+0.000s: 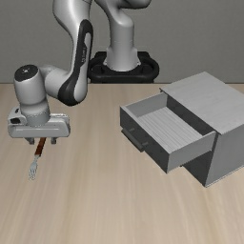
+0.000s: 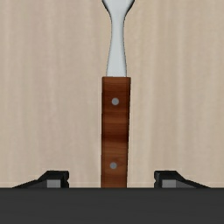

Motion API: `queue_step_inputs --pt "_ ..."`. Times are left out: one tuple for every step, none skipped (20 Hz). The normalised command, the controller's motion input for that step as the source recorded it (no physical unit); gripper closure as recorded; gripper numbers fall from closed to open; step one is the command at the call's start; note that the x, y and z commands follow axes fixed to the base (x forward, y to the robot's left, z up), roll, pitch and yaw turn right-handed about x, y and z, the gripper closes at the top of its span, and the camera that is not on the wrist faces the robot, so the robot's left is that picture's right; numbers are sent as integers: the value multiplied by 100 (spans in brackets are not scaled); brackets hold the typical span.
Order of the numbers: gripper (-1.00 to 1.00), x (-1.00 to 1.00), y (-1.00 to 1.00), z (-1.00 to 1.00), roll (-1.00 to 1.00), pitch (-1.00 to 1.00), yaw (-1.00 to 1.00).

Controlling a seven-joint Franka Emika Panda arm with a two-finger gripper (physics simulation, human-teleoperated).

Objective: Pick up the fork and place it in the top layer of the cabinet

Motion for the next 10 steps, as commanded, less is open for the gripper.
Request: queue_step_inputs --pt "100 0 0 0 0 0 0" --pt "100 0 0 0 0 0 0" --pt "100 0 0 0 0 0 0" --pt "100 0 0 0 0 0 0" --pt "100 0 0 0 0 0 0" --pt "100 0 0 100 0 0 0" --pt "100 0 0 100 0 0 0" --pt "100 0 0 100 0 0 0" --pt "100 0 0 100 0 0 0" --pt "100 0 0 100 0 0 0"
